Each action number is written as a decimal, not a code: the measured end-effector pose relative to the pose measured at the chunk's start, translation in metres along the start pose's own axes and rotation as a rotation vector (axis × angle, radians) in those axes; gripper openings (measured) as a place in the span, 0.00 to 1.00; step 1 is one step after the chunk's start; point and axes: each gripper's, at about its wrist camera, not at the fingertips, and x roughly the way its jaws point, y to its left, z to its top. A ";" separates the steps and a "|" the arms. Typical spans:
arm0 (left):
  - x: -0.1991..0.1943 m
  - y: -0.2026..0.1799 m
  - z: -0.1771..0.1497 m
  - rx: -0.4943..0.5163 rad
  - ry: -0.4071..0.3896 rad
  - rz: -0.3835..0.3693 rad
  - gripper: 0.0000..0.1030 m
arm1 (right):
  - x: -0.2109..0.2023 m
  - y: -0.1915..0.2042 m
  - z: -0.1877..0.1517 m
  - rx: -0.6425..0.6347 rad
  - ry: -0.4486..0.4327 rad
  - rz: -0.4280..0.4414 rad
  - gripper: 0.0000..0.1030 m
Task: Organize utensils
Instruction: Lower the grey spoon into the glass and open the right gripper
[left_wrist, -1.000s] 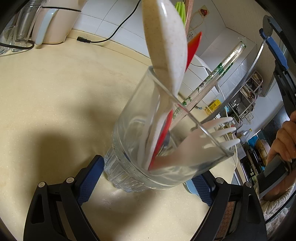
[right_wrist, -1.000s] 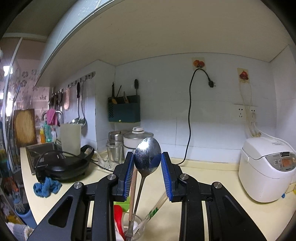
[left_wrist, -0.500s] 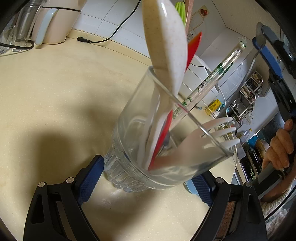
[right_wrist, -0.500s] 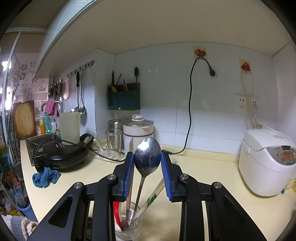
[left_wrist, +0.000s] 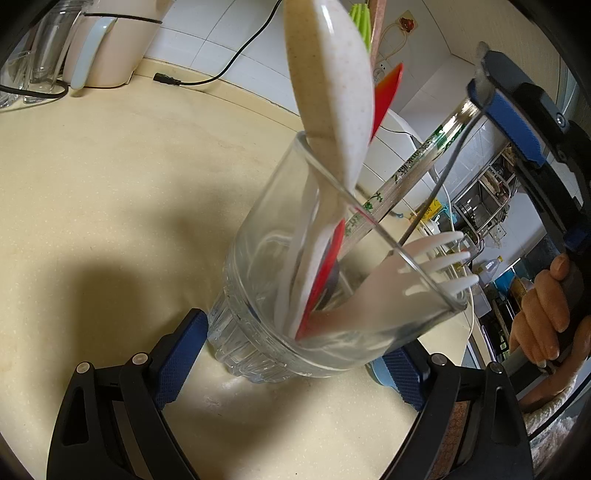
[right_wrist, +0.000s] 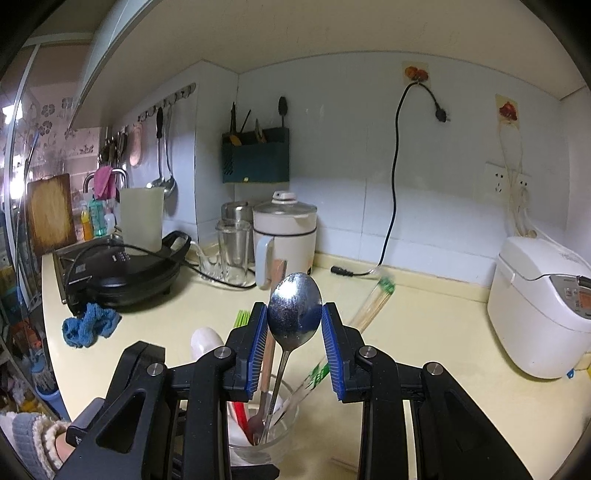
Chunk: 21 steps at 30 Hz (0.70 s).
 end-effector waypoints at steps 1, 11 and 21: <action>0.000 0.000 0.000 0.000 0.000 0.000 0.89 | 0.002 0.001 -0.001 0.001 0.009 0.004 0.30; 0.000 0.001 0.000 0.000 -0.001 -0.001 0.89 | -0.001 -0.003 -0.001 0.049 -0.017 0.004 0.34; 0.000 0.001 0.000 0.000 -0.001 -0.001 0.89 | -0.031 -0.023 0.014 0.108 -0.103 -0.010 0.36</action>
